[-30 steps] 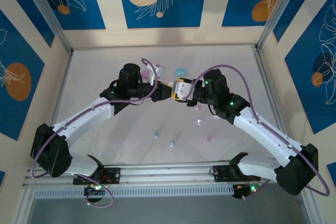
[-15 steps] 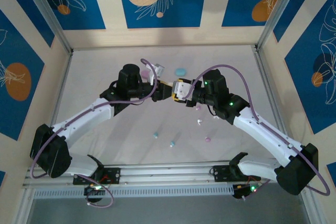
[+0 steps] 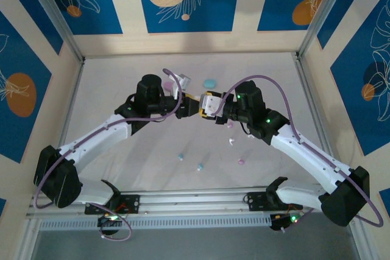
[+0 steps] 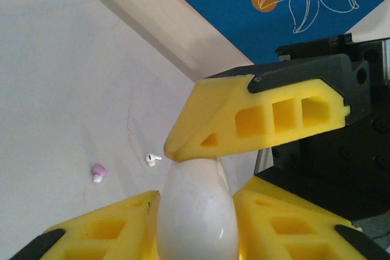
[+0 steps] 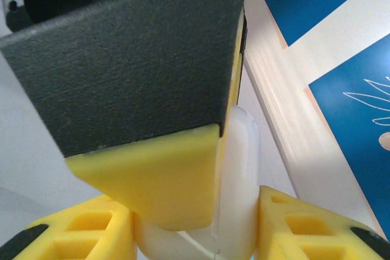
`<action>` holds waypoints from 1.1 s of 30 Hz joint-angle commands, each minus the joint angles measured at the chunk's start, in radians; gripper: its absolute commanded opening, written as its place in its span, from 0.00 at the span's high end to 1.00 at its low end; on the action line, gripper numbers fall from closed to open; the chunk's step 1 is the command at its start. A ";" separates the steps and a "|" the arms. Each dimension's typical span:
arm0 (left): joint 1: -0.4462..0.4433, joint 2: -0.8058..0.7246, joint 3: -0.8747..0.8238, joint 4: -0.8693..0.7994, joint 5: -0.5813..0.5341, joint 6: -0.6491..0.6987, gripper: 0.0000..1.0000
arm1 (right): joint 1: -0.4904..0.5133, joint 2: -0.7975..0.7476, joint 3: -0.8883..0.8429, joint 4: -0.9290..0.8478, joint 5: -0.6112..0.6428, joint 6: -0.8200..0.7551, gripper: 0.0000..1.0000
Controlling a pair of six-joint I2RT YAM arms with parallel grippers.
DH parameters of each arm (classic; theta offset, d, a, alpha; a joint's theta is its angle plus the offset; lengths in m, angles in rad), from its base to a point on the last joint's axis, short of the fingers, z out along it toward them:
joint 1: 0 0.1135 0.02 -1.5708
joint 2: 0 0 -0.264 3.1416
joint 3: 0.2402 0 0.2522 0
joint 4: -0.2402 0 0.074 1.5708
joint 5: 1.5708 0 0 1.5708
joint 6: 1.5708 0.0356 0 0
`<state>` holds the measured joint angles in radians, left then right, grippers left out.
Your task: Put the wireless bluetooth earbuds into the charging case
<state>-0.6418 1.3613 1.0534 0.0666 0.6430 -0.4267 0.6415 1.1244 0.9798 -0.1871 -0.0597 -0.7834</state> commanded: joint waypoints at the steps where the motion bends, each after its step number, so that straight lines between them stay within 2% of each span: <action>1: -0.007 -0.025 0.011 -0.027 0.002 0.040 0.61 | 0.004 -0.023 0.033 0.009 -0.011 0.010 0.57; 8: -0.007 -0.027 0.012 -0.030 0.006 0.039 0.62 | 0.004 -0.023 0.033 0.005 -0.008 0.005 0.57; 14: -0.006 -0.033 0.003 -0.008 0.001 0.032 0.77 | 0.006 -0.026 0.033 -0.010 -0.012 -0.004 0.56; 17: -0.006 -0.045 -0.010 0.014 -0.011 0.029 0.81 | 0.007 -0.038 0.034 -0.015 -0.017 0.008 0.51; 20: -0.006 -0.077 -0.053 0.098 -0.033 0.029 0.86 | -0.001 -0.062 0.045 -0.014 -0.031 0.084 0.39; 23: -0.006 -0.127 -0.147 0.293 -0.068 0.034 0.91 | -0.039 -0.098 0.074 -0.054 -0.119 0.250 0.31; 24: -0.006 -0.145 -0.185 0.381 -0.083 0.039 0.93 | -0.062 -0.110 0.082 -0.057 -0.146 0.351 0.27; 27: -0.007 -0.174 -0.274 0.597 -0.102 0.077 0.96 | -0.158 -0.128 0.117 -0.069 -0.260 0.680 0.26; 30: -0.007 -0.175 -0.281 0.661 -0.102 0.115 0.94 | -0.267 -0.108 0.166 -0.098 -0.414 0.972 0.28; 33: -0.011 -0.165 -0.288 0.724 -0.107 0.146 0.96 | -0.344 -0.058 0.227 -0.146 -0.542 1.170 0.31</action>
<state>-0.6441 1.2053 0.7719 0.6006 0.5507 -0.3428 0.3393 1.0248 1.1515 -0.2615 -0.4030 0.0357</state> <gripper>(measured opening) 0.227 0.698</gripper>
